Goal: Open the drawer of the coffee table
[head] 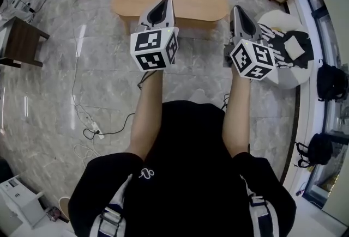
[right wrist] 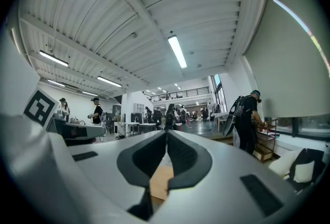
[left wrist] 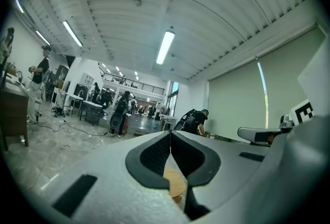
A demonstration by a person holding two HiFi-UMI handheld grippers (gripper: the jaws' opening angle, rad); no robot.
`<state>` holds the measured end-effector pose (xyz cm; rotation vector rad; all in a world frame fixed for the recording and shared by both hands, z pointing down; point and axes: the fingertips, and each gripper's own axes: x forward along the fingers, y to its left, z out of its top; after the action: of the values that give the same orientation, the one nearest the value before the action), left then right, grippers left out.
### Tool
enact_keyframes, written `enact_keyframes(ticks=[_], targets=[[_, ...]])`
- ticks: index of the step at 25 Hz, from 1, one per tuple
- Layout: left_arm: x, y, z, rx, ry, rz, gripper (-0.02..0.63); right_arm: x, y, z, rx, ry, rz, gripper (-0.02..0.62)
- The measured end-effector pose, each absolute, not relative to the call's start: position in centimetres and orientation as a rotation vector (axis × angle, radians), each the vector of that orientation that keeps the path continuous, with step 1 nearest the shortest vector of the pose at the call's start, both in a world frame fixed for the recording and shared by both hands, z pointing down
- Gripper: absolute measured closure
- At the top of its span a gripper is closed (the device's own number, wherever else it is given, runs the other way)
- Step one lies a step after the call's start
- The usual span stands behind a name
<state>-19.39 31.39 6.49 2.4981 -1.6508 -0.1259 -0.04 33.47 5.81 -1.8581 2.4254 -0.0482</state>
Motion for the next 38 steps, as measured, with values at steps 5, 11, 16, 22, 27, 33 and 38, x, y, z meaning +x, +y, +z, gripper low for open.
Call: enact_keyframes(ticks=[5, 11, 16, 22, 27, 33, 38], targets=[[-20.1, 30.8, 7.2, 2.486, -1.639, -0.132, 0.595, -0.3, 33.3, 6.2, -1.875, 2.43, -0.043, 0.583], [-19.9, 29.7, 7.9, 2.486, -1.632, -0.145, 0.595, 0.3, 32.4, 6.5, -1.889, 2.423, -0.029, 0.583], [-20.1, 28.6, 8.4, 2.488, -1.641, -0.163, 0.595, 0.0, 31.3, 6.8, -1.875, 2.435, -0.001, 0.583], [-20.0, 26.6, 9.0, 2.5, -1.654, -0.173, 0.595, 0.5, 29.4, 7.5, -1.864, 2.423, 0.017, 0.583], [-19.3, 24.3, 9.6, 2.508, -1.667, -0.157, 0.595, 1.6, 27.0, 8.2, -1.853, 2.41, 0.013, 0.583], [-17.5, 20.6, 9.9, 2.519, -1.668, -0.144, 0.595, 3.0, 22.7, 9.1, -1.832, 2.409, -0.025, 0.583], [-14.7, 16.5, 10.6, 2.526, -1.652, -0.108, 0.595, 5.0, 18.3, 9.8, -1.822, 2.415, -0.056, 0.583]])
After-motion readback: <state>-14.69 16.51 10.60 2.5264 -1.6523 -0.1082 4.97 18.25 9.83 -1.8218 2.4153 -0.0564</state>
